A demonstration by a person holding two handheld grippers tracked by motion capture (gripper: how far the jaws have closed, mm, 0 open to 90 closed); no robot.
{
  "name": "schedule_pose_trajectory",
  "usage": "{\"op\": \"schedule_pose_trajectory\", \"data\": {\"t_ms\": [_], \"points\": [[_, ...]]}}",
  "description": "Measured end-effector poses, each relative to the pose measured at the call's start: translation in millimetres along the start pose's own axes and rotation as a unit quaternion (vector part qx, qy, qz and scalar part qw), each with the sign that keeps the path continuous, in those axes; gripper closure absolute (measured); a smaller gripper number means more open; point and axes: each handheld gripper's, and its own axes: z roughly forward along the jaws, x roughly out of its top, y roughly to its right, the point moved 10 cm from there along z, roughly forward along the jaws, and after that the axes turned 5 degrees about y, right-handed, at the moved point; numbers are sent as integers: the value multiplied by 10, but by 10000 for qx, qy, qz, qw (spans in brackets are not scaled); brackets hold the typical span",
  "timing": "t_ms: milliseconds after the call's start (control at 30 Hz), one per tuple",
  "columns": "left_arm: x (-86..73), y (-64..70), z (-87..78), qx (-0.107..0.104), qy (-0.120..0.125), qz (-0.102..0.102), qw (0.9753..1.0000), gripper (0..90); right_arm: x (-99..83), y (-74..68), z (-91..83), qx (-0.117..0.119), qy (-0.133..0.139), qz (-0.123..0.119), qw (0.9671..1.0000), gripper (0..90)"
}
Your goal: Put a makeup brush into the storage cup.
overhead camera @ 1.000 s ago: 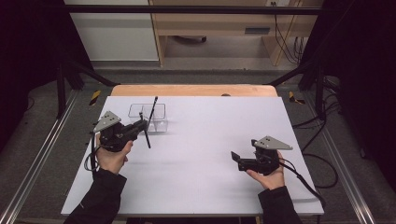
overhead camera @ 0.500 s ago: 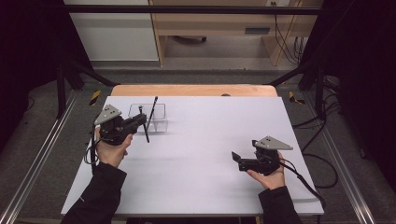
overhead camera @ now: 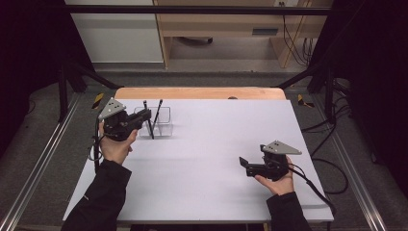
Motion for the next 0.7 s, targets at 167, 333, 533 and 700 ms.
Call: {"op": "schedule_pose_trajectory", "data": {"t_ms": [167,333,533,700], "points": [[57,-15,32,29,33,23,10000,835,1,10,-4,-1,5,-7,10000,87],[100,-40,62,51,45,41,10000,834,6,17,-15,-9,20,10,10000,87],[158,-109,81,97,84,29,9999,834,5,23,-11,-14,24,32,10000,85],[189,-190,115,150,106,-15,9998,834,-10,20,1,-9,-6,20,10000,83]]}}
